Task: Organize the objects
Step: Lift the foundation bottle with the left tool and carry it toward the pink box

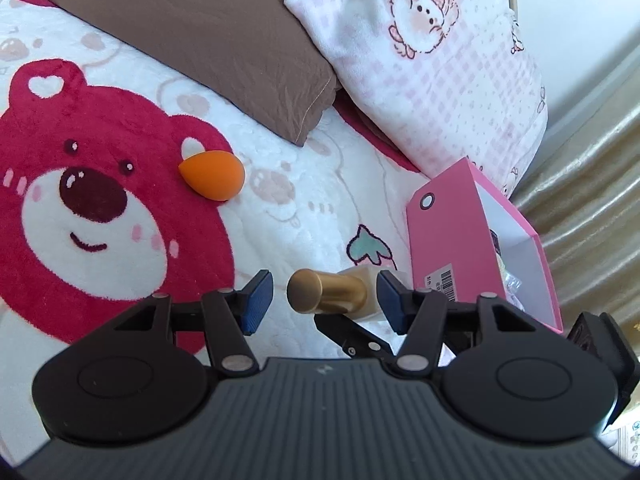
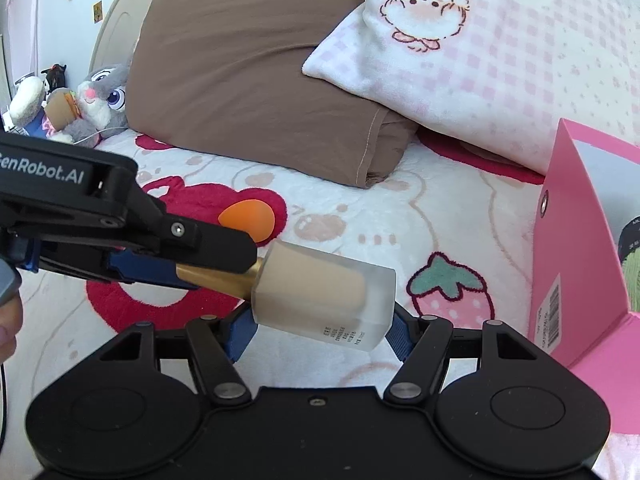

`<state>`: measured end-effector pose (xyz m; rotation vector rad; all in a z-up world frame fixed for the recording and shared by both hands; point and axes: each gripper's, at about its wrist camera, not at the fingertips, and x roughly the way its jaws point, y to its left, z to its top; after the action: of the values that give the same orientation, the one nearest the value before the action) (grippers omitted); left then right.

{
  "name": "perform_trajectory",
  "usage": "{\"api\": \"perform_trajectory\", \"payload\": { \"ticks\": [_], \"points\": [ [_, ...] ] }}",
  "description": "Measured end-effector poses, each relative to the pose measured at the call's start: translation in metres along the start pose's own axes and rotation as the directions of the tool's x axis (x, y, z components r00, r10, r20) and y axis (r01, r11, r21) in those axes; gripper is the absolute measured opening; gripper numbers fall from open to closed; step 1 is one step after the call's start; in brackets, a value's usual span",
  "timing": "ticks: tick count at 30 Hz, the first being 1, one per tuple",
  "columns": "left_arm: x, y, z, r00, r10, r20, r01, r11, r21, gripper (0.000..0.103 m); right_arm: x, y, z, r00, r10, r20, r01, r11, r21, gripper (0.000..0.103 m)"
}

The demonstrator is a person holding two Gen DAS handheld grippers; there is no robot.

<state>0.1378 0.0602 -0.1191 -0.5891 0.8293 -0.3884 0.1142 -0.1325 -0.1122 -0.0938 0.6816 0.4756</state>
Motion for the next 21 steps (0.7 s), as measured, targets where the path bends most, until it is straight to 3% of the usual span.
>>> {"api": "perform_trajectory", "payload": {
  "ticks": [3, 10, 17, 21],
  "points": [
    [-0.002, -0.005, -0.004, 1.000, -0.003, -0.017, 0.003, 1.000, 0.007, 0.040, -0.009, 0.003, -0.003, 1.000, -0.001, 0.010, 0.001, 1.000, -0.002, 0.071],
    [-0.011, -0.020, -0.011, 0.997, -0.049, -0.057, 0.046, 0.998, -0.050, 0.039, -0.039, 0.003, 0.001, 0.999, -0.035, -0.008, 0.034, 0.999, -0.028, 0.071],
    [-0.033, -0.083, -0.004, 0.991, -0.071, -0.113, 0.069, 0.997, -0.020, 0.039, -0.100, -0.018, 0.020, 0.999, -0.032, -0.018, 0.032, 0.999, 0.000, 0.071],
    [-0.037, -0.132, 0.007, 0.984, -0.086, -0.156, 0.092, 0.995, 0.032, 0.039, -0.137, -0.037, 0.035, 0.998, -0.070, -0.009, 0.070, 0.998, -0.011, 0.071]
  ]
}}
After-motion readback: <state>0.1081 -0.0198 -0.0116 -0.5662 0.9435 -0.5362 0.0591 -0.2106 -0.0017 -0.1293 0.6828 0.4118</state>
